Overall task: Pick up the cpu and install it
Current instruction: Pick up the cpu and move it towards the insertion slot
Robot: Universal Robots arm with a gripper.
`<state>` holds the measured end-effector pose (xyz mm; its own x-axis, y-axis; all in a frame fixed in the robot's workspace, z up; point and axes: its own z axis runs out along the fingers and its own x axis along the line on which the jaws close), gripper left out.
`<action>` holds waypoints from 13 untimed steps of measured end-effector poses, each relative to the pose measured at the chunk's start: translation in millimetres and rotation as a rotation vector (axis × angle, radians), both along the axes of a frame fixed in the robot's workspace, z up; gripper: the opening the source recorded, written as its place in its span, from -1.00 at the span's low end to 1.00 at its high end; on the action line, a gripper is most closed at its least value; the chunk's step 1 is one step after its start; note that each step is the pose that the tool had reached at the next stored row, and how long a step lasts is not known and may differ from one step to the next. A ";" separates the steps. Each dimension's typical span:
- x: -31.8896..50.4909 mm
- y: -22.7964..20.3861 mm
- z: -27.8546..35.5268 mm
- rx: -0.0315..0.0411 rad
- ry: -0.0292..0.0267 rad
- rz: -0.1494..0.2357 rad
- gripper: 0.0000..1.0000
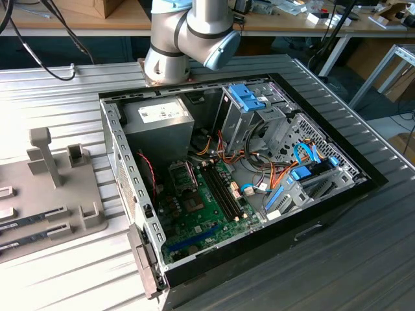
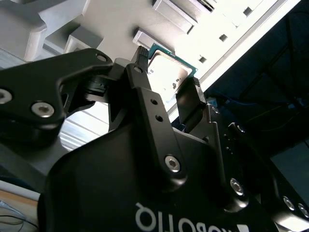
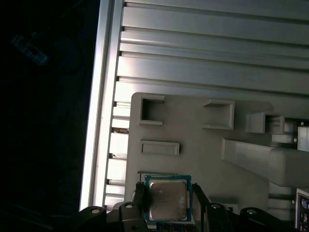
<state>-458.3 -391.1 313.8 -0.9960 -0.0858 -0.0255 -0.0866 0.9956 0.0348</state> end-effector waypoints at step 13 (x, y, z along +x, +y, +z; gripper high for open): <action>0.0 0.0 10.5 0.0000 0.0000 0.000 -0.05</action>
<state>-458.3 -391.1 324.3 -0.9960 -0.0858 -0.0256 -0.0867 0.9956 0.0348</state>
